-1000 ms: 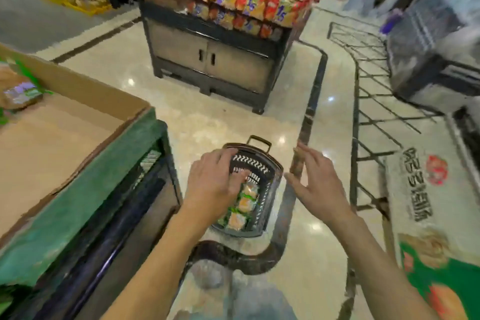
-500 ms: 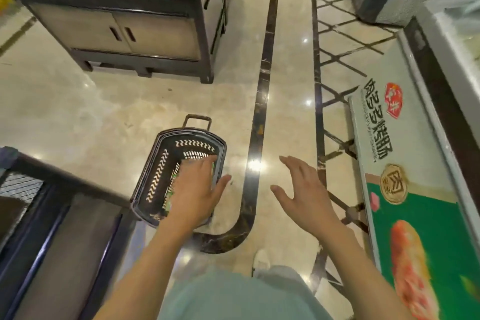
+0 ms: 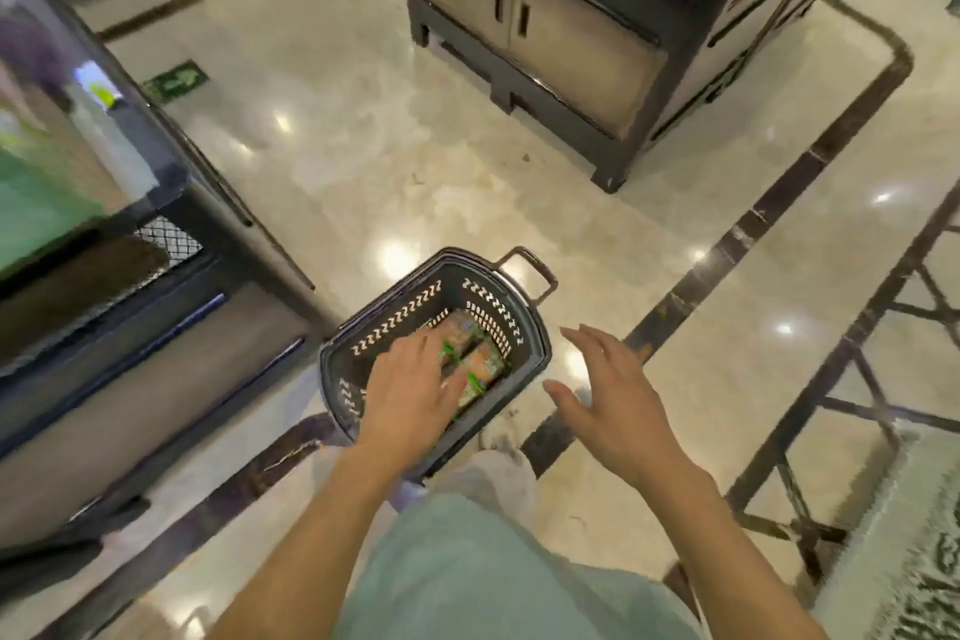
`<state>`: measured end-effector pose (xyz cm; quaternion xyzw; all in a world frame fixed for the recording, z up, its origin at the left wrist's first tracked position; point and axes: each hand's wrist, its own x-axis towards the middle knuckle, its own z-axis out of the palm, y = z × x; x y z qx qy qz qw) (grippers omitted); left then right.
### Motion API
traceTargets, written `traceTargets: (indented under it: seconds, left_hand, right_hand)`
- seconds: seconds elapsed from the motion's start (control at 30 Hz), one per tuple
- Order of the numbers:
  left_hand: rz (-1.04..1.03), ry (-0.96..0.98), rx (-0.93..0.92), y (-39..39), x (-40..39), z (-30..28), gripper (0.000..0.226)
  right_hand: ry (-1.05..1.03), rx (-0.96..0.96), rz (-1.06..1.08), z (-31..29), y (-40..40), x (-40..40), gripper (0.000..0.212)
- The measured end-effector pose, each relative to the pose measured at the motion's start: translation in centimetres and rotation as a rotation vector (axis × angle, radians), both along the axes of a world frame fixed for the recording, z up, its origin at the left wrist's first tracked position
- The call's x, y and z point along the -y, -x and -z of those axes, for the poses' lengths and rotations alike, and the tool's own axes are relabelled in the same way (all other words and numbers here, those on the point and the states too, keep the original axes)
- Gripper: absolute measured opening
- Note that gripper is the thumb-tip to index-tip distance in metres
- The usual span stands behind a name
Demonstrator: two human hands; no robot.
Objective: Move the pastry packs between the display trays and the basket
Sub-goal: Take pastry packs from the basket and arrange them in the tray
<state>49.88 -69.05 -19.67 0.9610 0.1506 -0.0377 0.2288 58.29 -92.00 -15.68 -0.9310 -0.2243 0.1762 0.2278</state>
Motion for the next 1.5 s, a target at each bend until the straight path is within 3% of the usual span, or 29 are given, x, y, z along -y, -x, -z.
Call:
traceTargets:
  seconds: [0.27, 0.43, 0.57, 0.77, 0.97, 1.13, 1.37, 1.5]
  left_hand:
    - [-0.232, 0.120, 0.070, -8.7, 0.3, 1.4, 0.047]
    - [-0.398, 0.065, -0.072, -10.0, -0.8, 6.6, 0.052]
    - [-0.510, 0.071, -0.190, -11.7, -1.6, 12.6, 0.050]
    - [-0.599, 0.074, -0.339, -12.7, -3.8, 27.8, 0.047]
    - [-0.703, 0.178, -0.392, -12.2, -4.3, 44.5, 0.055]
    - [-0.773, 0.254, -0.370, -9.7, -3.3, 52.4, 0.057]
    - [-0.774, 0.321, -0.411, -8.2, -2.6, 55.3, 0.057]
    - [-0.770, 0.368, -0.430, -9.3, -3.2, 54.8, 0.058]
  right_hand:
    - [0.133, -0.076, -0.289, 2.2, -11.8, -3.3, 0.058]
    - [0.209, -0.235, -0.526, 8.6, -17.5, -7.3, 0.057]
    - [0.307, -0.314, -0.755, 18.8, -21.7, -10.9, 0.062]
    - [0.462, -0.296, -1.018, 37.3, -25.3, -16.2, 0.065]
    - [0.574, -0.290, -1.095, 53.6, -23.0, -18.6, 0.058]
    - [0.690, -0.282, -1.113, 63.1, -21.6, -18.9, 0.069]
    - [0.769, 0.021, -1.234, 66.4, -20.5, -17.9, 0.060]
    - [0.763, -0.046, -1.192, 65.4, -20.6, -18.1, 0.056]
